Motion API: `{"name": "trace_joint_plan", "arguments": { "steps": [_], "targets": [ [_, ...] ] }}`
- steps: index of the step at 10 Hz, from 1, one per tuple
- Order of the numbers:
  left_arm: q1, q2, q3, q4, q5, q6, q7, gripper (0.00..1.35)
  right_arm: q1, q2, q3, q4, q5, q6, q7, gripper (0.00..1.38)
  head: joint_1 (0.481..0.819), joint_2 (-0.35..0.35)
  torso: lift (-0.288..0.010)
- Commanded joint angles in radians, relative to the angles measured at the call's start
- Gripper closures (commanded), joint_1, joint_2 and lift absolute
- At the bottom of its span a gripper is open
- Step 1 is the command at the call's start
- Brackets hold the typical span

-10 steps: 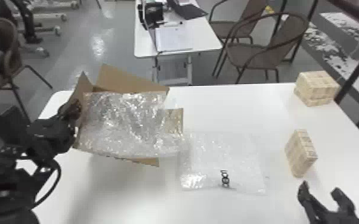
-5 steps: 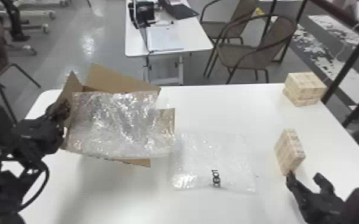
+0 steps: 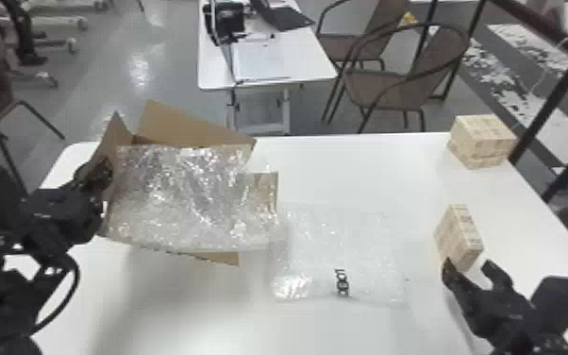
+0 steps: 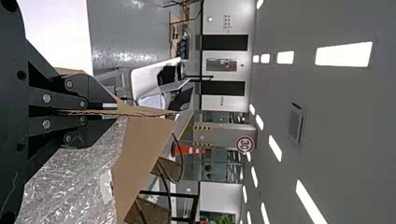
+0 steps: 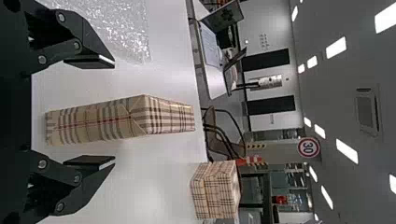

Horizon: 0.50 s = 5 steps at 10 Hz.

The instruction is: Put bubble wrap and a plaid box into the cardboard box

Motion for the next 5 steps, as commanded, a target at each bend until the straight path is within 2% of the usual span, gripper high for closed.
{"name": "trace_joint_plan", "arguments": {
  "steps": [1, 5],
  "targets": [
    [0.001, -0.003, 0.002, 0.0, 0.0, -0.001, 0.0, 1.22, -0.025, -0.002, 0.0, 0.023, 0.003, 0.0, 0.003, 0.53, 0.695, -0.005, -0.109],
    [0.006, -0.003, 0.002, 0.002, 0.0, -0.001, 0.0, 1.22, -0.088, -0.003, 0.0, 0.067, 0.024, 0.0, 0.03, 0.52, 0.695, -0.001, -0.109]
  ]
}}
